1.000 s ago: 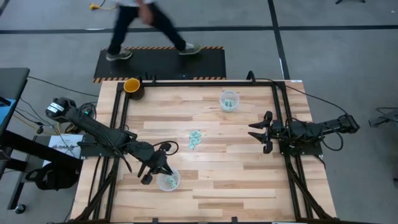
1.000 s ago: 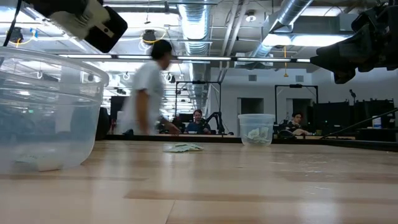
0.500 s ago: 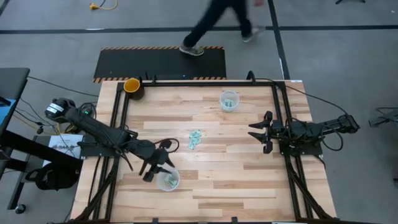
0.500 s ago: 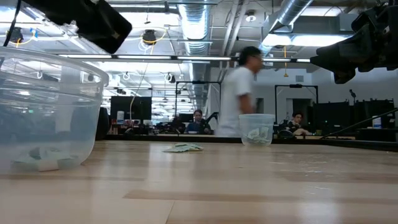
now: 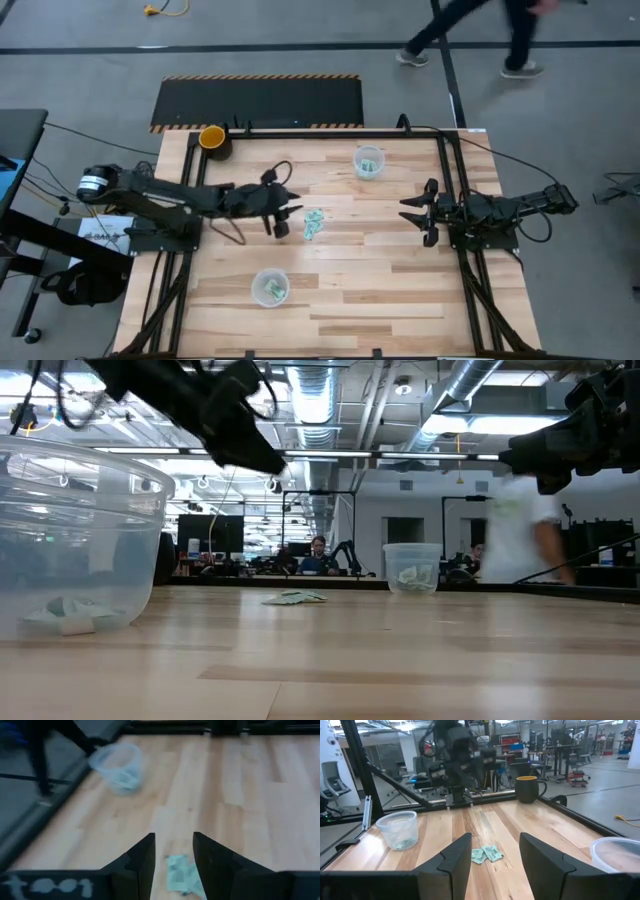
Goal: Pick and place Stevia / Truvia into bins
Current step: Put the stevia packet into the bottom container
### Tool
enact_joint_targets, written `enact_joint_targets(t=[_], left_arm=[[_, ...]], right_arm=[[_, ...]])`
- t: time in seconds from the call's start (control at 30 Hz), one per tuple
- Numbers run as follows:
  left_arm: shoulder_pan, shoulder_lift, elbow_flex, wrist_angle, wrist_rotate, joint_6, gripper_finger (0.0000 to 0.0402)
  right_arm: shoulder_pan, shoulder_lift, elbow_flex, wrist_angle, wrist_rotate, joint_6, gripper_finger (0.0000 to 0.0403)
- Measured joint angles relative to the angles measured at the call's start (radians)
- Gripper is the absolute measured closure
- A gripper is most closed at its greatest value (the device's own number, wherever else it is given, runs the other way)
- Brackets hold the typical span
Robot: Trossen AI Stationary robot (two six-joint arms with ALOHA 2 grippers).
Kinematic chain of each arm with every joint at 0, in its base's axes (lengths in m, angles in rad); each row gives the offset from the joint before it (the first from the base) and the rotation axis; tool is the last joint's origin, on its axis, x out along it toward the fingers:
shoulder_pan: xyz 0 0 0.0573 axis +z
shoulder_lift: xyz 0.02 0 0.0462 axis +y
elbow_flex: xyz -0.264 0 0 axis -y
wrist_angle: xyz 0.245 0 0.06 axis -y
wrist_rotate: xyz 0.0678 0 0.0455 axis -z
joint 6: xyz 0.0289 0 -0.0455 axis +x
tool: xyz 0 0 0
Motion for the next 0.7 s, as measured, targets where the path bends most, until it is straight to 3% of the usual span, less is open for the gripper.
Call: enact_joint_targets(t=[0.13, 0.4, 0.7], left_arm=[[0.062, 0.111, 0.004, 0.102, 0.145, 0.018, 0.0281], [0.112, 0.308, 0.085, 0.122, 0.160, 0.059, 0.0281], [0.115, 0.456, 0.134, 0.092, 0.245, 0.061, 0.0281]], right_arm=[[0.000, 0.000, 0.000, 0.000, 0.000, 0.000, 0.0243], [0.000, 0.000, 0.000, 0.000, 0.000, 0.000, 0.0243], [0.000, 0.000, 0.000, 0.000, 0.000, 0.000, 0.0243]])
